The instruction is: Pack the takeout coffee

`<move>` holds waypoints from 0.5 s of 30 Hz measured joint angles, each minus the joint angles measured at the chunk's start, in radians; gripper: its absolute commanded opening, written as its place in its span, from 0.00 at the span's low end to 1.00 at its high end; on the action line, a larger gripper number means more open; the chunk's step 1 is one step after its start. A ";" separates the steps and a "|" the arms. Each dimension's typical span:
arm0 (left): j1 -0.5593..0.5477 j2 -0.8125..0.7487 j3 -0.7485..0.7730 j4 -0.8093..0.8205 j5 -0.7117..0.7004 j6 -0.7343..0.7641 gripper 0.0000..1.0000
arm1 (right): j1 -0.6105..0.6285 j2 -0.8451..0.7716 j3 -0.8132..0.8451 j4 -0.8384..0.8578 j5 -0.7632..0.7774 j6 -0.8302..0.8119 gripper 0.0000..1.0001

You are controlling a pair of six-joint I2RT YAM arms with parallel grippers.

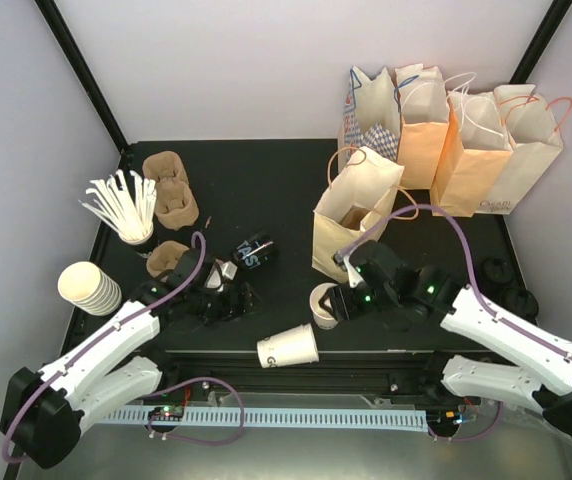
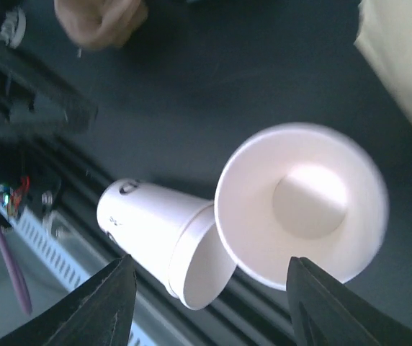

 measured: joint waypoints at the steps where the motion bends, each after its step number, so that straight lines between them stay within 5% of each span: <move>1: 0.000 0.013 0.014 -0.017 0.031 -0.005 0.99 | 0.011 -0.017 -0.039 0.017 -0.019 0.015 0.62; 7: -0.011 0.035 0.010 -0.035 0.166 -0.034 0.98 | 0.117 -0.144 -0.323 0.202 -0.103 0.141 0.79; 15: -0.045 -0.003 -0.113 -0.039 0.285 -0.095 0.98 | 0.257 -0.109 -0.513 0.467 -0.114 0.341 0.76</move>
